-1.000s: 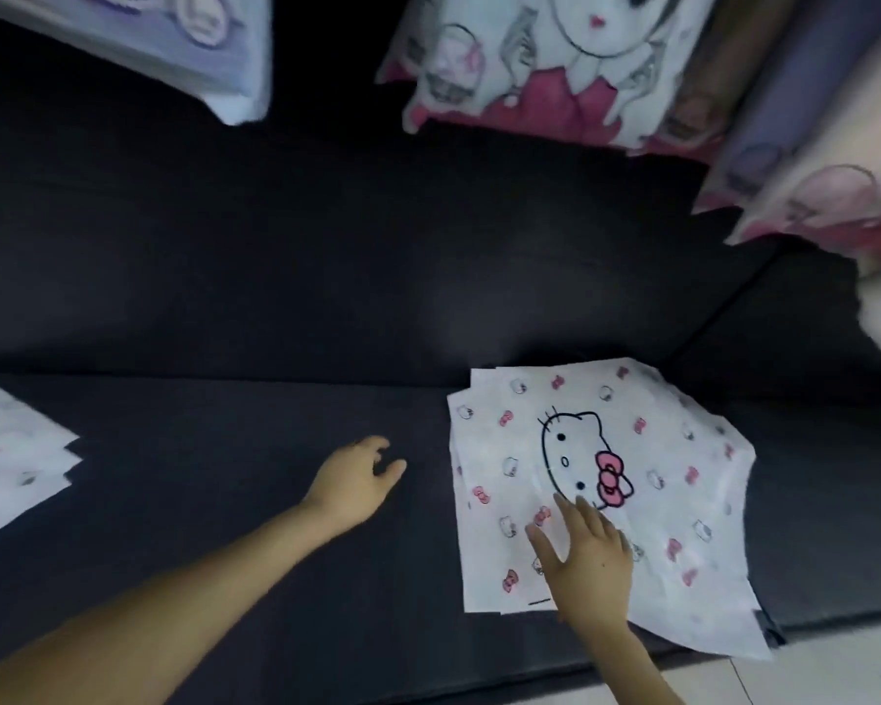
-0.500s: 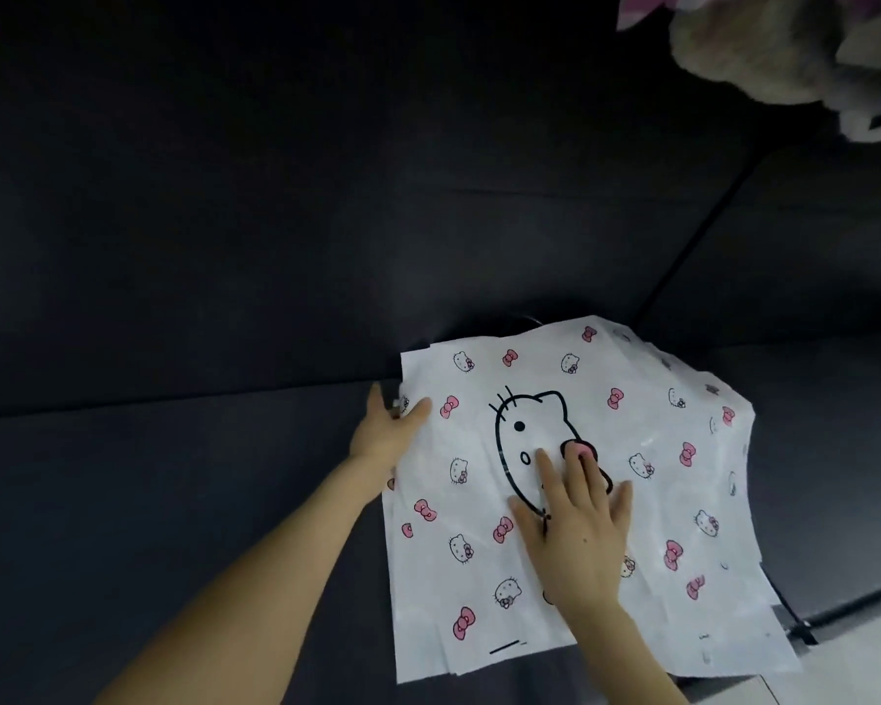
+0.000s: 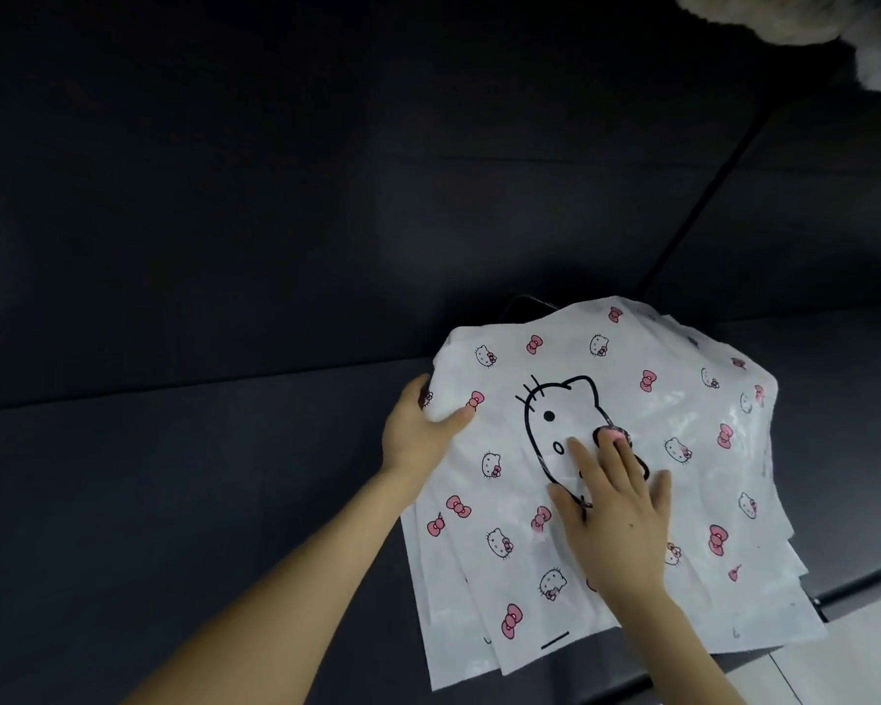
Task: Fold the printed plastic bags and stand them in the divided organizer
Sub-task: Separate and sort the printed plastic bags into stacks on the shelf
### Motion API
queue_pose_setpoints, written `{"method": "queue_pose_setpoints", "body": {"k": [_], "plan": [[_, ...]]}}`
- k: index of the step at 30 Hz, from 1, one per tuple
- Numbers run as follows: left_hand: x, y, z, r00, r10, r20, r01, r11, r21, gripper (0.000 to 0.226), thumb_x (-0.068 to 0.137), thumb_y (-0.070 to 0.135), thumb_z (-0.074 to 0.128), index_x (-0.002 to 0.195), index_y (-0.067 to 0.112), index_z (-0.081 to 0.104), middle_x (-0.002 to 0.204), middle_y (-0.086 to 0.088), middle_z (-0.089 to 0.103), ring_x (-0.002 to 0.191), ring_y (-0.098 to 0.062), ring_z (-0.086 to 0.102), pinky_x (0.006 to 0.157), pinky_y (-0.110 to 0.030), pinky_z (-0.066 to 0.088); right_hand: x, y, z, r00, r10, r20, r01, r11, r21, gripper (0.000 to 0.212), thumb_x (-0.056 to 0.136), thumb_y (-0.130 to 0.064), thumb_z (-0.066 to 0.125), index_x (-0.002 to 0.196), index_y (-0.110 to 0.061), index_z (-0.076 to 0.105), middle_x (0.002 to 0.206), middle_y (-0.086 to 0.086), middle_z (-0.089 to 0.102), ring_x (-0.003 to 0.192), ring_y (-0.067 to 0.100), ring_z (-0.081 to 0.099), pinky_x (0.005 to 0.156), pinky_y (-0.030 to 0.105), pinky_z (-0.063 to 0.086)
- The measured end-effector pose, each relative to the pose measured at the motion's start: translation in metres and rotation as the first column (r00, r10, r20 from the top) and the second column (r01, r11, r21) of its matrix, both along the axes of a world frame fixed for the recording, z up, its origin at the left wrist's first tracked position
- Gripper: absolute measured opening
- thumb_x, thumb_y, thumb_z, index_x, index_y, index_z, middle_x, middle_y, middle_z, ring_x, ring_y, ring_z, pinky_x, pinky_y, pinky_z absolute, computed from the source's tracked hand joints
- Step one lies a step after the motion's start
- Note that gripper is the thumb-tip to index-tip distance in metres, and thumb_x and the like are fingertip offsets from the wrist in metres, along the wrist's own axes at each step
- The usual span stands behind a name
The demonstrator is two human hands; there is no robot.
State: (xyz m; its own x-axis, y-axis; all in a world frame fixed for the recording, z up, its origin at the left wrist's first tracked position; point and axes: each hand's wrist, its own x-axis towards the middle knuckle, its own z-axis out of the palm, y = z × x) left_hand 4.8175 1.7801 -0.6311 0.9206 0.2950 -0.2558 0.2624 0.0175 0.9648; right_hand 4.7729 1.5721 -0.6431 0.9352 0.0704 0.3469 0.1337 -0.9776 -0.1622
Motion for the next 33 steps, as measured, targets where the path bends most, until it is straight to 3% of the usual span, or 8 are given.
{"method": "queue_pose_setpoints", "body": {"k": [6,11,14,17,20,26,29,33], "plan": [[-0.03,-0.001,0.036,0.99,0.075,0.122,-0.064,0.994,-0.091,0.046,0.084,0.008,0.071,0.12,0.031,0.052,0.102,0.007,0.069,0.094,-0.011,0.068,0.083,-0.032,0.056,-0.003,0.024,0.024,0.999,0.047,-0.015,-0.042,0.971,0.236,0.057,0.079,-0.043,0.05,0.13,-0.021,0.058,0.138,0.008,0.054,0.132,0.029,0.046,0.111,0.061,0.022],[-0.043,-0.003,0.066,0.975,-0.19,0.112,0.217,0.913,-0.344,0.033,0.094,0.019,0.058,0.127,0.02,0.057,0.109,0.002,0.071,0.1,-0.015,0.068,0.089,-0.036,0.054,-0.008,0.058,0.064,0.936,0.259,-0.239,-0.039,0.751,0.66,0.098,0.062,-0.078,0.049,0.148,-0.036,0.025,0.135,-0.036,0.028,0.114,-0.036,0.014,0.119,0.041,0.012],[-0.041,-0.011,0.075,0.922,-0.382,0.06,0.373,0.838,-0.397,0.026,0.1,0.026,0.046,0.121,0.028,0.062,0.112,0.004,0.071,0.104,-0.013,0.066,0.091,-0.032,0.052,-0.004,0.062,0.063,0.917,0.28,-0.285,0.035,0.655,0.755,0.101,0.06,-0.078,0.061,0.146,-0.041,0.025,0.134,-0.031,0.045,0.123,-0.017,0.035,0.115,0.042,0.026],[-0.033,-0.015,0.077,0.866,-0.499,0.042,0.472,0.785,-0.401,0.032,0.101,0.036,0.038,0.123,0.026,0.058,0.119,-0.002,0.067,0.106,-0.017,0.066,0.091,-0.035,0.053,0.0,0.054,0.057,0.952,0.179,-0.249,0.094,0.603,0.792,0.067,0.082,-0.039,0.069,0.141,-0.035,0.039,0.112,-0.018,0.065,0.104,0.002,0.06,0.093,0.042,0.05],[-0.021,-0.01,0.076,0.858,-0.513,0.021,0.485,0.796,-0.363,0.042,0.099,0.044,0.036,0.122,0.02,0.062,0.118,-0.003,0.067,0.106,-0.02,0.066,0.094,-0.038,0.053,0.003,0.04,0.053,0.971,0.064,-0.229,0.158,0.546,0.823,0.055,0.088,-0.015,0.06,0.138,-0.036,0.045,0.108,-0.016,0.068,0.098,0.004,0.065,0.087,0.042,0.054],[0.0,-0.006,0.054,0.977,-0.211,0.017,0.212,0.976,-0.044,0.021,0.101,0.022,0.045,0.101,0.02,0.066,0.104,0.003,0.066,0.097,-0.013,0.058,0.082,-0.024,0.049,0.011,0.027,0.047,0.956,0.004,-0.293,0.26,0.451,0.854,0.056,0.08,-0.025,0.059,0.132,-0.041,0.05,0.119,-0.013,0.065,0.114,0.014,0.06,0.095,0.045,0.051],[0.008,-0.002,0.039,0.991,-0.136,-0.001,0.134,0.98,0.146,0.021,0.099,0.023,0.049,0.116,0.017,0.06,0.103,0.008,0.059,0.094,-0.008,0.054,0.08,-0.02,0.042,0.013,0.025,0.047,0.956,0.009,-0.294,0.26,0.446,0.856,0.054,0.085,-0.014,0.059,0.132,-0.039,0.052,0.116,-0.014,0.067,0.106,0.011,0.064,0.092,0.043,0.053],[0.012,-0.003,0.03,0.976,-0.185,-0.114,0.183,0.983,-0.028,0.02,0.1,0.019,0.049,0.087,0.023,0.063,0.086,0.008,0.062,0.077,-0.007,0.056,0.088,-0.037,0.049,0.013,0.024,0.046,0.951,-0.004,-0.309,0.275,0.467,0.841,0.055,0.083,-0.022,0.058,0.133,-0.041,0.049,0.125,-0.013,0.063,0.115,0.014,0.06,0.095,0.044,0.051]]}}
